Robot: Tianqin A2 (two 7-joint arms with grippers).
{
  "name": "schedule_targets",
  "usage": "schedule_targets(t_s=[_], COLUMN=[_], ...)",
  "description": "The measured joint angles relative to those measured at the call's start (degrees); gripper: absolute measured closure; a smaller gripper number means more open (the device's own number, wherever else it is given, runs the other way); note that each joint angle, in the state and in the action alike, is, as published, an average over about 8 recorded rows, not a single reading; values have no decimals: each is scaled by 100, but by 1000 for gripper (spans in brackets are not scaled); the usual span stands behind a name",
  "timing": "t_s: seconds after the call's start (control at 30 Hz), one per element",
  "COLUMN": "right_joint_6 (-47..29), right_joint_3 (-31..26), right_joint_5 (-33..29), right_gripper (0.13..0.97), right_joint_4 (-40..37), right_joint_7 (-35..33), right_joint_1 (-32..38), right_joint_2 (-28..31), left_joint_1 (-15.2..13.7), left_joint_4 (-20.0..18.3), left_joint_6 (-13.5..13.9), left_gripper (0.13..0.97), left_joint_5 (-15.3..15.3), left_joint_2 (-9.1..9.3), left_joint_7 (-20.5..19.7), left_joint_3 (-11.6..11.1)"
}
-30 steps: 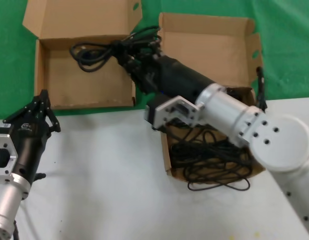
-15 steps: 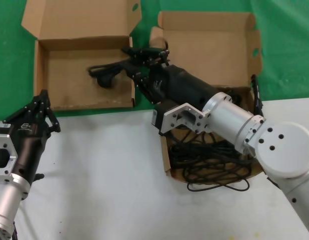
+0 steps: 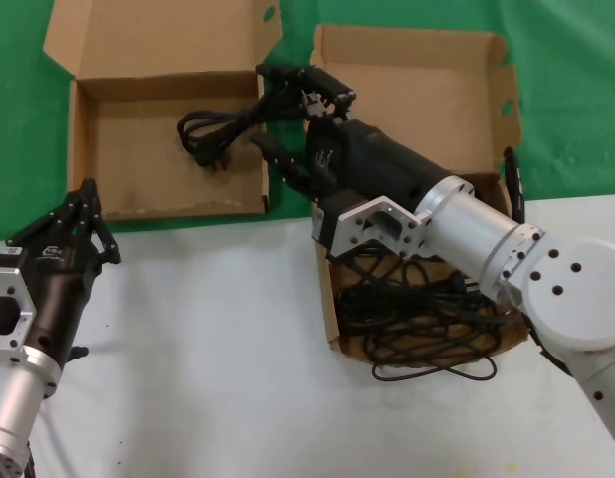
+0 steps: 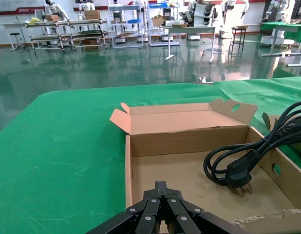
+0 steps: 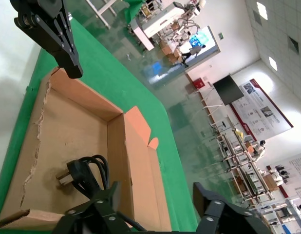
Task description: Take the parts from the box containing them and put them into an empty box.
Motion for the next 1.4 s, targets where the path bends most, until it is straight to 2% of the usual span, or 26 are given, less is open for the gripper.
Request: schedule_targets(t_s=[0.07,0.33,0.37,0.63,0.77,0.93,1.17,1.4], right_joint_6=[0,0,0,0,6,54,184,336], right_joint_3=[0,0,0,0,11,88,298,543], right_joint_5=[0,0,0,0,7,62,211,386], right_gripper=[642,437,437,269,230,166,152,129], right_joint_4=[0,0,0,0,5,37,124,226], right_joint_7=[0,1,1,1,18,147,505,923], right_joint_1=[0,0,0,0,-14,-115,-390,-713], right_joint_2=[0,0,0,0,1,7,21,39], left_joint_1=[0,0,0,0,0,1,4,7], left_joint_4=[0,0,0,0,0,1,5,10], left_joint_6=[0,0,0,0,0,-3,-10,-19], left_gripper=[952,952,952,944,939,892,865,742], left_joint_5=[0,0,0,0,0,-3,-13,-23], left_joint_2=[0,0,0,0,0,0,-2,-3], left_joint_7=[0,0,0,0,0,1,7,14], left_joint_3=[0,0,0,0,0,-1,-4,-8])
